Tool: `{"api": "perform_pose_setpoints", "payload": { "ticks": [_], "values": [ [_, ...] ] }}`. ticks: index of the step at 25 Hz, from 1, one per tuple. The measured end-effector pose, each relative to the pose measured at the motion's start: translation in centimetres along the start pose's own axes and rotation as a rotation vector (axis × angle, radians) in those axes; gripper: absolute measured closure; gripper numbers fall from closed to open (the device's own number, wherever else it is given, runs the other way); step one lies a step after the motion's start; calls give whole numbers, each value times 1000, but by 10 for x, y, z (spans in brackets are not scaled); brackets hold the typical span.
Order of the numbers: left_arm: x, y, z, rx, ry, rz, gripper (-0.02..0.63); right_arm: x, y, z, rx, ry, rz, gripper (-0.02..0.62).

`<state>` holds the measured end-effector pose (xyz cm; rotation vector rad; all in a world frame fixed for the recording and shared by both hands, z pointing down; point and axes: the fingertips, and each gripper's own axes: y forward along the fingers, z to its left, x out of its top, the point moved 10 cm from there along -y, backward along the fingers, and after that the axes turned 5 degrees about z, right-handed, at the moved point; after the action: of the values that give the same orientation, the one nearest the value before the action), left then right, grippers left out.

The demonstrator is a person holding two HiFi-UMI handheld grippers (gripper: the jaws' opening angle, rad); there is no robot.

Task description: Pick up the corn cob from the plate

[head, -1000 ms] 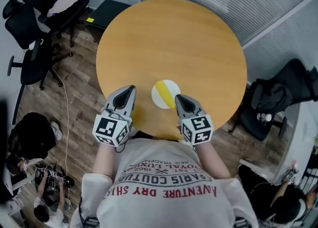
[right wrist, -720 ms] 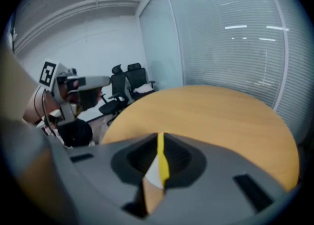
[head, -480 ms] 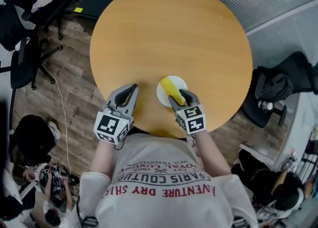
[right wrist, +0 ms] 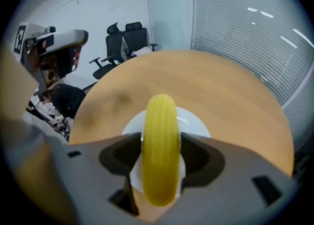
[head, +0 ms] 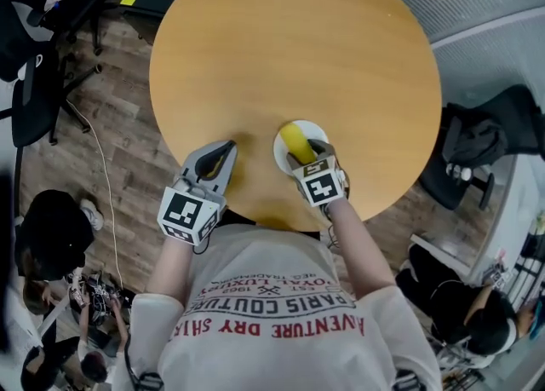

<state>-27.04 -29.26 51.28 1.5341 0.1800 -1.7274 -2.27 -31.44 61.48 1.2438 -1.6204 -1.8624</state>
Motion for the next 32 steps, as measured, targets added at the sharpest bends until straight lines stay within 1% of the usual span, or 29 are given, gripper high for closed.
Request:
{"api": "perform_pose_setpoints", "payload": {
  "ticks": [2, 4, 7, 14, 19, 21, 26, 32],
  "values": [
    [-3, 1, 0, -4, -3, 7, 571, -1, 7, -1, 0, 9, 30, 344],
    [-5, 1, 1, -9, -5, 13, 571, -2, 12, -3, 10, 32, 40, 343],
    [-6, -1, 6, -7, -6, 17, 571, -2, 13, -5, 18, 66, 19, 342],
    [-1, 1, 14, 9, -4, 1, 571, -3, 16, -6, 31, 69, 14, 334],
    [5, -1, 10, 1, 11, -10, 571, -4, 10, -4, 13, 73, 9, 334],
    [8, -2, 9, -1, 17, -17, 571, -3, 1, -1, 15, 94, -23, 334],
    [17, -8, 2, -9, 44, -41, 571, 7, -34, 5, 31, 151, -157, 334],
    [30, -16, -10, -19, 88, -80, 571, 14, -81, 12, 10, 152, -322, 334]
  ]
}}
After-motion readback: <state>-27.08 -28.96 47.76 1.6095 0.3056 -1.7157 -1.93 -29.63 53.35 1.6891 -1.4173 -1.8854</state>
